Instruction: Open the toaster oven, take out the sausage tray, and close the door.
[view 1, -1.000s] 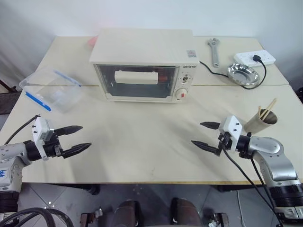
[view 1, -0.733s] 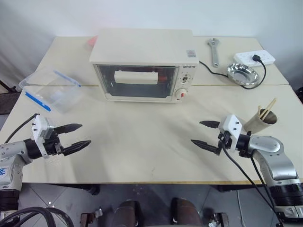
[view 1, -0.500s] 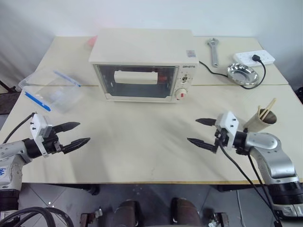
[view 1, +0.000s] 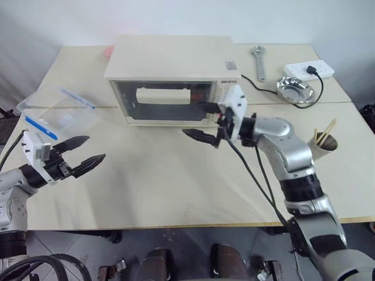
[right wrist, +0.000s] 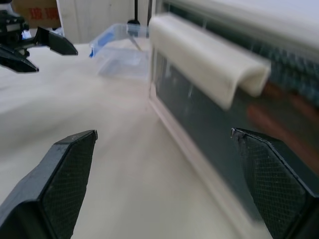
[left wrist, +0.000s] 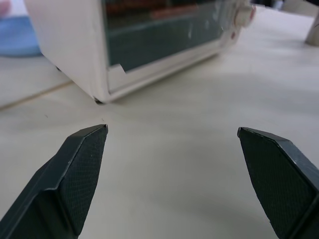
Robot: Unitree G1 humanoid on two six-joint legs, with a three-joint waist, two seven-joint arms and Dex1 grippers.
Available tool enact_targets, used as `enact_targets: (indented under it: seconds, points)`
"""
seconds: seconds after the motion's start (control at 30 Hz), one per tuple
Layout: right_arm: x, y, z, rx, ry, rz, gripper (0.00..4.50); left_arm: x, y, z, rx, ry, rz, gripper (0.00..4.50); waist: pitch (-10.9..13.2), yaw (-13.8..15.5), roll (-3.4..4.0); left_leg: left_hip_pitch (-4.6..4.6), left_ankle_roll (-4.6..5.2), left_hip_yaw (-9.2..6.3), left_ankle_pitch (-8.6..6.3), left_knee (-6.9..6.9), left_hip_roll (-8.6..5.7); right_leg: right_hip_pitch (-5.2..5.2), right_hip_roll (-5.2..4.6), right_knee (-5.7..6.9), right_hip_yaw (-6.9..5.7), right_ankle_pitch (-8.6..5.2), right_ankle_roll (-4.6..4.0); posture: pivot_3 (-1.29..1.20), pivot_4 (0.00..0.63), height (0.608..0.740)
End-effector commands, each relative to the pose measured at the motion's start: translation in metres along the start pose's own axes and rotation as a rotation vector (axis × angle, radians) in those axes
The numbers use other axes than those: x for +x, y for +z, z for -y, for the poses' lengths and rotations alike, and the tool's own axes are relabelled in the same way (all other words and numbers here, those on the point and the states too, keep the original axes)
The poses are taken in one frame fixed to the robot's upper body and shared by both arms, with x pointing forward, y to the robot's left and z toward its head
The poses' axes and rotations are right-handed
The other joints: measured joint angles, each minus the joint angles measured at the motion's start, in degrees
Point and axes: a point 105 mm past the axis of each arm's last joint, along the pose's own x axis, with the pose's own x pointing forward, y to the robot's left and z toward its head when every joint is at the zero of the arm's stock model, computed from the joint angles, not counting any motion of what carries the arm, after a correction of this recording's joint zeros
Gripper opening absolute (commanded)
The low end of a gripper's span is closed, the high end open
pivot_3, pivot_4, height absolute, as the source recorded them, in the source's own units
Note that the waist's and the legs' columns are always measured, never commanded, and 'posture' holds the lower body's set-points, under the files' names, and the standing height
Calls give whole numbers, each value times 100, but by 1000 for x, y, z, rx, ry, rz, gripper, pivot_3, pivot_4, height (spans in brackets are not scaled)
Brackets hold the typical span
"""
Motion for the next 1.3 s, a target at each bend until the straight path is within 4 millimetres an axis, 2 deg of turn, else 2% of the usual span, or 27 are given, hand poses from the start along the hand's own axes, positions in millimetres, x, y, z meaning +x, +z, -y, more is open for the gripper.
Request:
enact_targets:
  seconds: [0.03, 0.17, 0.3, 0.47, 0.67, 0.77, 0.93, 1.03, 1.17, 1.2, 1.3]
  points:
    - [18, 21, 7, -87, 16, 45, 4500, -6, 19, 0, 46, 5, 66, 4441, 0, -10, 0, -2, 0, 2, 0, 0, 0, -4, 0, 0, 3, 0, 0, 0, 150, 740]
    - [31, 35, 1, -123, 77, 97, 4500, -9, 21, -1, 51, 22, 70, 4441, -1, -48, -5, -4, -1, 7, 0, 0, 3, -17, 0, 20, 5, 0, 0, 0, 150, 740]
    - [32, 42, -13, -132, 158, 115, 4500, -11, 23, -2, 50, 30, 70, 4441, -1, -119, -5, -20, -1, 20, 0, 0, 3, -51, -3, 44, 12, 0, 0, 0, 150, 740]
    - [20, 34, -37, -134, 269, 79, 4500, -14, 29, -11, 58, 75, 63, 4441, -1, -142, -6, -20, -5, 27, -2, -2, 10, -60, -1, 48, 10, 0, 0, 0, 150, 740]
    - [11, 16, -49, -122, 289, 26, 4500, -12, 34, -26, 70, 94, 55, 4441, -1, -141, -9, -18, -6, 46, -3, 0, 12, -65, -2, 49, 14, 0, 0, 0, 150, 740]
    - [10, 11, -51, -116, 277, 13, 4500, -12, 42, -36, 99, 108, 93, 3876, -2, -133, -11, -16, -6, 52, -3, 0, 12, -67, -1, 50, 16, 0, 0, 0, 150, 740]
    - [9, 7, -54, -109, 266, 13, 4500, -8, 41, -41, 71, 83, 81, 2367, -2, -131, -13, -17, -7, 55, -5, 0, 13, -69, -1, 49, 15, 0, 0, 0, 150, 740]
    - [8, 5, -56, -101, 248, 15, 4500, 3, 46, -48, 71, 50, 92, 1432, -3, -114, -26, -17, -7, 54, -5, 1, 12, -69, -1, 51, 13, 0, 0, 0, 150, 740]
    - [6, 4, -59, -97, 236, 15, 4500, 20, 49, -47, 84, -13, 108, 187, -4, -121, -33, -17, -6, 59, -5, 6, 10, -68, -2, 50, 17, 0, 0, 0, 150, 740]
    - [5, 4, -60, -96, 233, 15, 4500, 25, 49, -47, 86, -24, 113, 42, -3, -124, -34, -17, -6, 60, -5, 6, 10, -69, -1, 50, 16, 0, 0, 0, 150, 740]
    - [4, 3, -62, -92, 226, 16, 4500, 36, 47, -45, 79, -67, 100, 42, -3, -130, -37, -17, -6, 60, -6, 3, 11, -71, -1, 51, 14, 0, 0, 0, 150, 740]
